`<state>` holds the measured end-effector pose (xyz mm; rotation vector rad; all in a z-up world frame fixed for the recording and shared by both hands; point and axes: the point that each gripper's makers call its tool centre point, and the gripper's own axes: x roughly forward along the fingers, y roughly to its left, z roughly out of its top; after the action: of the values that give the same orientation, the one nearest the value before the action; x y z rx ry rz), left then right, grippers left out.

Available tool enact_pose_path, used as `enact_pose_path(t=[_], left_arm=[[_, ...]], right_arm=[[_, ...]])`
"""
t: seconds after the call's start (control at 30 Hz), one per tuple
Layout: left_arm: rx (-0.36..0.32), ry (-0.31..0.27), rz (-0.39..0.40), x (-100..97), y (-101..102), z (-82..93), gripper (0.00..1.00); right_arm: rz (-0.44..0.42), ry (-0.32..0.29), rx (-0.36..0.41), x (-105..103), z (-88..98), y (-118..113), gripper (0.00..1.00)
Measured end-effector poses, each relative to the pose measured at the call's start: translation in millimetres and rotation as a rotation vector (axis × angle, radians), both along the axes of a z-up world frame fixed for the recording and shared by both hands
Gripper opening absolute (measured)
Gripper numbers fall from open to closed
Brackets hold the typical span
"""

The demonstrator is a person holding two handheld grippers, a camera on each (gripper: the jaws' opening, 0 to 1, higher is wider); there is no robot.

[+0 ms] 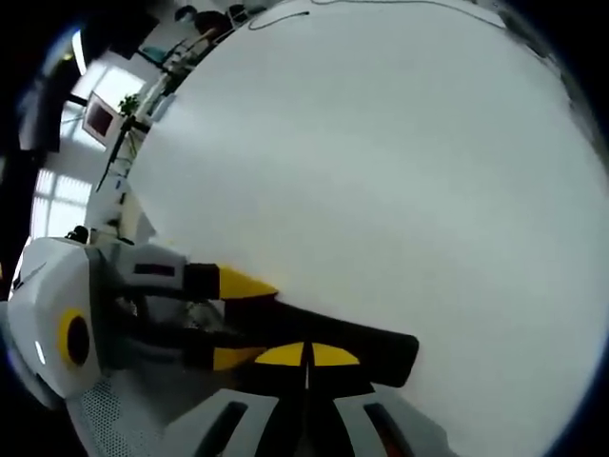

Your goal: Press the specified remote control buttons in sequence, fully releasing each button before pressing the next.

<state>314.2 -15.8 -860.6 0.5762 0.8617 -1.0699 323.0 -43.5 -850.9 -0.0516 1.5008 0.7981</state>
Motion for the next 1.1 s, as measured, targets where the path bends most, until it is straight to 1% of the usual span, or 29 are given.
enact_pose_path(t=[0.07, 0.13, 0.27, 0.37, 0.63, 0.87, 1.1], left_arm=[[0.0, 0.0, 0.0, -0.6, 0, 0.9, 0.25], [0.0, 0.002, 0.003, -0.8, 0, 0.6, 0.25], [0.001, 0.002, 0.0, -1.2, 0, 0.4, 0.25], [0.001, 0.003, -0.001, -1.3, 0, 0.3, 0.25], [0.001, 0.004, -0.008, -1.2, 0, 0.0, 0.25], [0.002, 0.007, -0.001, -0.1, 0, -0.4, 0.24], [0.004, 0.005, -0.005, 0.3, 1, -0.6, 0.24]], right_arm=[[0.006, 0.022, -0.02, -4, -1.9, -4, 0.0], [0.009, 0.025, -0.024, -5, -2.5, -5, 0.0], [0.041, 0.037, -0.049, -12, -3.9, -7, 0.0], [0.049, 0.035, -0.048, -13, -3.2, -6, 0.0], [0.035, 0.048, -0.037, -13, -3.8, -5, 0.0], [0.023, 0.073, -0.038, -12, -6.5, -4, 0.0], [-0.013, 0.103, -0.041, -11, -7.0, -4, 0.0]])
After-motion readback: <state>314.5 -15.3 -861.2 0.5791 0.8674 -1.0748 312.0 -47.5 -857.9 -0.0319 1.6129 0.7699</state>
